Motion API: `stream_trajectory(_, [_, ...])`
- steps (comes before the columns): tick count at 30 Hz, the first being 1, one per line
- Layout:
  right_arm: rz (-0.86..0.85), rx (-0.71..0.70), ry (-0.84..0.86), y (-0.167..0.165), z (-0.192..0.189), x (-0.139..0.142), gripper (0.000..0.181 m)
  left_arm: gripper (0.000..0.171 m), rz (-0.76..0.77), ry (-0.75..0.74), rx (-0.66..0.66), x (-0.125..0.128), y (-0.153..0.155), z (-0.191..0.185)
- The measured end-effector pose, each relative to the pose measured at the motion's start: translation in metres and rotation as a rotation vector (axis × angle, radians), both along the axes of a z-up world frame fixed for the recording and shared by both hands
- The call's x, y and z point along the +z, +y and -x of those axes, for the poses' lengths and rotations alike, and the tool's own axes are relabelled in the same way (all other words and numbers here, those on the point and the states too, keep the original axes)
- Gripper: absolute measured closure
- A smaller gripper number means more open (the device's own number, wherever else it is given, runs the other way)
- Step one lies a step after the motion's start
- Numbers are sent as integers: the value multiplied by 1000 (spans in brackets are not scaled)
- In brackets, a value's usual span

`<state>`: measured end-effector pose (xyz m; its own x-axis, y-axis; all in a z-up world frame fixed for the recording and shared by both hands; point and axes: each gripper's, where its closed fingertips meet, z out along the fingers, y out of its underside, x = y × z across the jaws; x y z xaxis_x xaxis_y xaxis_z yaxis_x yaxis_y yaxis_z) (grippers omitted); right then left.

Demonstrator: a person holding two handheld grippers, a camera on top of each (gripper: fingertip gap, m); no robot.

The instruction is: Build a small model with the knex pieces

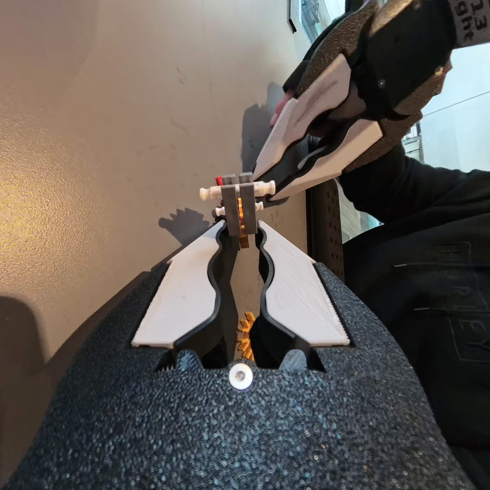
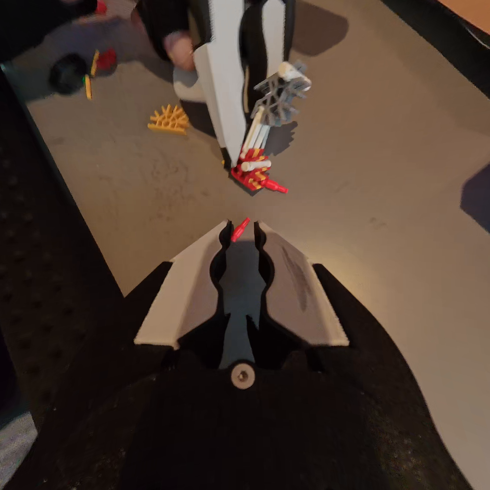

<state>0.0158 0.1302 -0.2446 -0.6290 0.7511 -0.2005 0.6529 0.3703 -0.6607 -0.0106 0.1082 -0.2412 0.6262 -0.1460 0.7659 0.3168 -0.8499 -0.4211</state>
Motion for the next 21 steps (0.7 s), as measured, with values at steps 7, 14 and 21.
stream_trajectory(7, [-336, 152, 74, 20, -10, 3, 165, 154, 0, -1, -4, 0, 0, 0])
stream_trajectory(14, [-398, 186, 40, 8, -11, -6, 159, 154, -1, 0, -10, 0, 0, 0])
stream_trajectory(21, [-345, 313, 198, -7, 2, 10, 158, 154, -1, -1, -23, 0, -1, 0])
